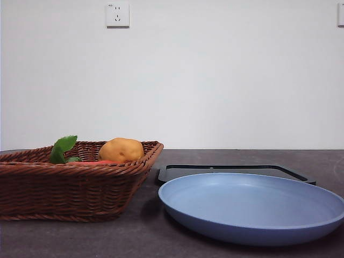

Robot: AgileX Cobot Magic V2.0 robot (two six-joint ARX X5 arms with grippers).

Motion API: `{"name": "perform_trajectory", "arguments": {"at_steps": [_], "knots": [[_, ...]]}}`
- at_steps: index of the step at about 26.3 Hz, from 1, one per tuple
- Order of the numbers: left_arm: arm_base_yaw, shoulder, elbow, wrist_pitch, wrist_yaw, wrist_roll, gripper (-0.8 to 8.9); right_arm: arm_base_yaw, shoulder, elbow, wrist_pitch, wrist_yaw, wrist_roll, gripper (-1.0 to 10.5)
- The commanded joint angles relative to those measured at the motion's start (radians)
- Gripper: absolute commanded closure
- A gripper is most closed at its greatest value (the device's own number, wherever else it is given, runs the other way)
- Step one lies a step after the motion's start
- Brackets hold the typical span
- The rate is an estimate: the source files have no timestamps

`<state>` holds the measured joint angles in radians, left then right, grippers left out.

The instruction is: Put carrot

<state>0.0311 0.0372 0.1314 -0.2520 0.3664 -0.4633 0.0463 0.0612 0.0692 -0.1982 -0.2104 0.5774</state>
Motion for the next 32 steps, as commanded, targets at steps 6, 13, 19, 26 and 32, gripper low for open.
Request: {"name": "perform_trajectory", "arguments": {"at_steps": [6,13,19,26,32], "knots": [[0.003,0.177,0.13,0.011,0.028,0.077,8.06,0.0,0.143,0.223,-0.146,-0.003,-0.032,9.4],[0.0,0.399,0.282,0.006,0.134,0.187,8.06,0.0,0.335,0.408,-0.274,-0.082,-0.175,9.4],[-0.029,0.587,0.443,-0.092,0.192,0.279,8.06,0.001,0.503,0.491,-0.339,-0.188,-0.234,9.4],[-0.163,0.843,0.623,-0.273,0.178,0.397,8.07,0.042,0.742,0.5,-0.401,-0.237,-0.296,9.4],[-0.215,0.896,0.624,-0.264,0.183,0.379,5.9,0.093,0.901,0.5,-0.39,-0.198,-0.298,7.9]]}}
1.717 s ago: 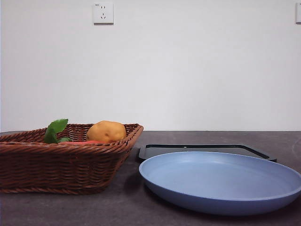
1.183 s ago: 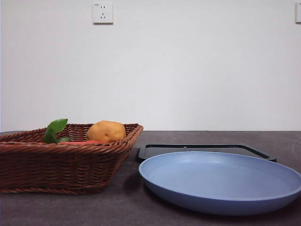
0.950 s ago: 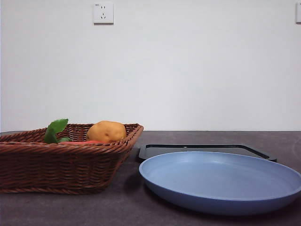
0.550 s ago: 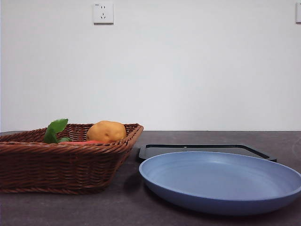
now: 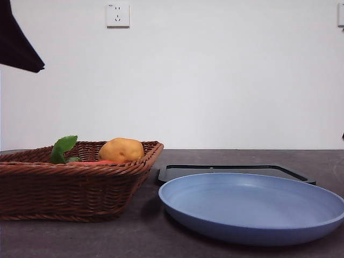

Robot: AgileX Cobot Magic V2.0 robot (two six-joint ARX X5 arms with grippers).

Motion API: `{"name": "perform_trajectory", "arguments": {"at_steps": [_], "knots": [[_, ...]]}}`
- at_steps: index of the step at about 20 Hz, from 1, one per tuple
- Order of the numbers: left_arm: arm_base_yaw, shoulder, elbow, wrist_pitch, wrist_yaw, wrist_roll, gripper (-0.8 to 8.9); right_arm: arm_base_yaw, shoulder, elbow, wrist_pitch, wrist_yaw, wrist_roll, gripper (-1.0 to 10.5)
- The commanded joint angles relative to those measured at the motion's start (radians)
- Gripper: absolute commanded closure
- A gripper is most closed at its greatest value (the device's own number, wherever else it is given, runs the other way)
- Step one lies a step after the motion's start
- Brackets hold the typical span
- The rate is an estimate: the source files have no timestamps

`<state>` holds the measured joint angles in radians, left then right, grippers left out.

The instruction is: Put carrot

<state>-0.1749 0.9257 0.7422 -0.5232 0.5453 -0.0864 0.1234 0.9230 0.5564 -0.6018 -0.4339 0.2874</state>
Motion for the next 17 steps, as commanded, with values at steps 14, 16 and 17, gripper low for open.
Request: {"name": "perform_trajectory", "arguments": {"at_steps": [14,16,17], "knots": [[-0.01,0.008,0.013,0.001,0.005,0.001,5.42,0.141,0.397,0.001,0.258,0.102,0.077,8.1],[-0.01,0.008,0.013,0.002,0.005,0.001,5.42,0.144,0.367,0.001,0.262,0.072,0.069,8.0],[-0.01,0.008,0.013,0.004,0.005,0.001,5.42,0.147,0.346,0.001,0.262,0.071,0.069,8.0]]}}
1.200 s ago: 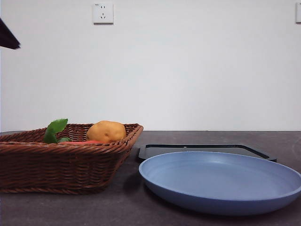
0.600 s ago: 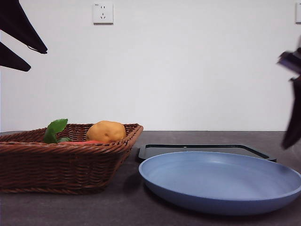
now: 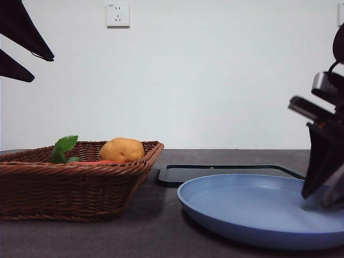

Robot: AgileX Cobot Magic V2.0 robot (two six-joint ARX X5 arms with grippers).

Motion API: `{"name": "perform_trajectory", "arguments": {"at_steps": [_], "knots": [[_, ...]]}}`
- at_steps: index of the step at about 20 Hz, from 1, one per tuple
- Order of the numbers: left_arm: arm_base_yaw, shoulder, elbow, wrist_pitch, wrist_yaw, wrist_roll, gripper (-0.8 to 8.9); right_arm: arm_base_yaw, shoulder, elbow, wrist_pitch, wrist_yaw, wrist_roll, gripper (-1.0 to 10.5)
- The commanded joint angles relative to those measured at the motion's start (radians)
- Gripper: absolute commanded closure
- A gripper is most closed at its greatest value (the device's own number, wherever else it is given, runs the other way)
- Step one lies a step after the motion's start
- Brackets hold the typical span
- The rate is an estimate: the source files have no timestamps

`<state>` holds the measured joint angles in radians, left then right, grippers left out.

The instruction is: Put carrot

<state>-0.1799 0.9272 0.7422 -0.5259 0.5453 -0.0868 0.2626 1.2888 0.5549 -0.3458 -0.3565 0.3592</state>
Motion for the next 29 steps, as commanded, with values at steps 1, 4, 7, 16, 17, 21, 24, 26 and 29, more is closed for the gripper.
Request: {"name": "perform_trajectory", "arguments": {"at_steps": [1,4,7,16,17,21,24,26,29], "knots": [[-0.005,0.006,0.013,0.011,0.005,0.002,5.42,0.008,-0.052,0.003,0.005,-0.003,-0.001,8.0],[-0.005,0.006,0.013,0.021,0.004,0.002,5.42,0.008,-0.134,0.003,-0.026,0.072,-0.001,8.0],[-0.005,0.006,0.013,0.034,0.002,0.002,5.42,0.007,-0.168,0.003,-0.114,0.195,-0.034,7.7],[-0.005,0.006,0.013,0.045,-0.022,0.002,5.42,0.007,-0.031,0.003,-0.109,0.199,-0.047,7.8],[-0.005,0.006,0.013,0.045,-0.022,0.002,5.42,0.007,-0.025,0.003,-0.103,0.199,-0.046,8.1],[-0.005,0.006,0.013,0.045,-0.026,0.0,5.4,0.007,-0.044,0.003,-0.095,0.199,-0.046,9.4],[-0.043,0.006,0.013,0.045,-0.104,0.001,5.13,0.007,-0.1,0.003,-0.108,0.198,-0.042,9.4],[-0.087,0.025,0.024,0.041,-0.181,0.003,5.12,0.007,-0.159,0.003,-0.138,0.198,-0.043,9.4],[-0.158,0.128,0.097,0.014,-0.247,0.028,5.12,0.007,-0.24,0.003,-0.19,0.2,-0.043,9.4]]}}
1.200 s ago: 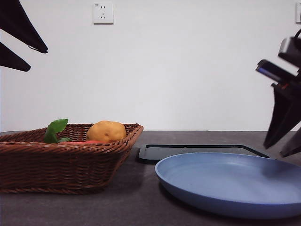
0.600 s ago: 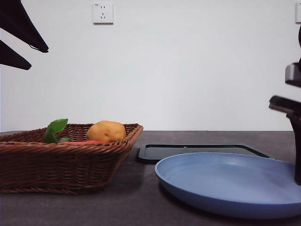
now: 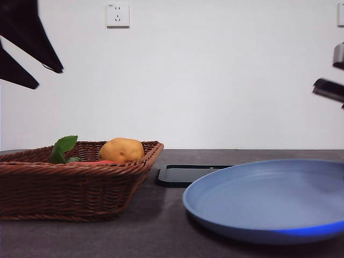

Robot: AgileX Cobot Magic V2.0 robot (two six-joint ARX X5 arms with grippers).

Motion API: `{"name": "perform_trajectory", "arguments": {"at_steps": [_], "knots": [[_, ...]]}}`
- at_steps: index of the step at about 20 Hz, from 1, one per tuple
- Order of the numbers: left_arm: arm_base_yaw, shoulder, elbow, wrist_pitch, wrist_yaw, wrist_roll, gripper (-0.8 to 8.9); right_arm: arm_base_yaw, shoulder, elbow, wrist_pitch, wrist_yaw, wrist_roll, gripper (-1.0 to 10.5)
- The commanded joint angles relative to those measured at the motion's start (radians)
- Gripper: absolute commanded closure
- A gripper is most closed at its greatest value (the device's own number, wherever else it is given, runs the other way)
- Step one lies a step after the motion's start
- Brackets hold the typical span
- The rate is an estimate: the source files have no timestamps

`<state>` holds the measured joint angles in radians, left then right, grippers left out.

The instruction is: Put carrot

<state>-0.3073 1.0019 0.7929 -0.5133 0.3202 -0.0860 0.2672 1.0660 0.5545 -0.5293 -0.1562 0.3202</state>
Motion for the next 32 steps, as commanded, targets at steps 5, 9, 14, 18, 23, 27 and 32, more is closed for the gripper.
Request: {"name": "perform_trajectory", "arguments": {"at_steps": [5,9,14,18,23,27,32], "knots": [[-0.137,0.336,0.228,-0.077,-0.165,0.087,5.13,0.002,-0.084,0.003,-0.037,-0.001,-0.006,9.4],[-0.177,0.533,0.33,-0.116,-0.268,0.114,5.13,0.002,-0.092,0.003,-0.045,-0.001,-0.007,9.4],[-0.179,0.667,0.341,-0.108,-0.261,0.114,5.14,0.002,-0.092,0.003,-0.044,-0.001,-0.007,9.4],[-0.179,0.725,0.341,-0.101,-0.237,0.114,5.17,0.002,-0.092,0.003,-0.042,-0.001,-0.007,9.4],[-0.183,0.736,0.341,-0.111,-0.239,0.117,6.2,0.002,-0.092,0.003,-0.039,-0.001,-0.007,9.4],[-0.183,0.721,0.341,-0.15,-0.238,0.135,7.28,0.002,-0.092,0.003,-0.039,-0.001,-0.007,9.4],[-0.183,0.573,0.341,-0.206,-0.226,0.135,7.28,0.002,-0.092,0.003,-0.039,-0.001,-0.007,9.4]]}}
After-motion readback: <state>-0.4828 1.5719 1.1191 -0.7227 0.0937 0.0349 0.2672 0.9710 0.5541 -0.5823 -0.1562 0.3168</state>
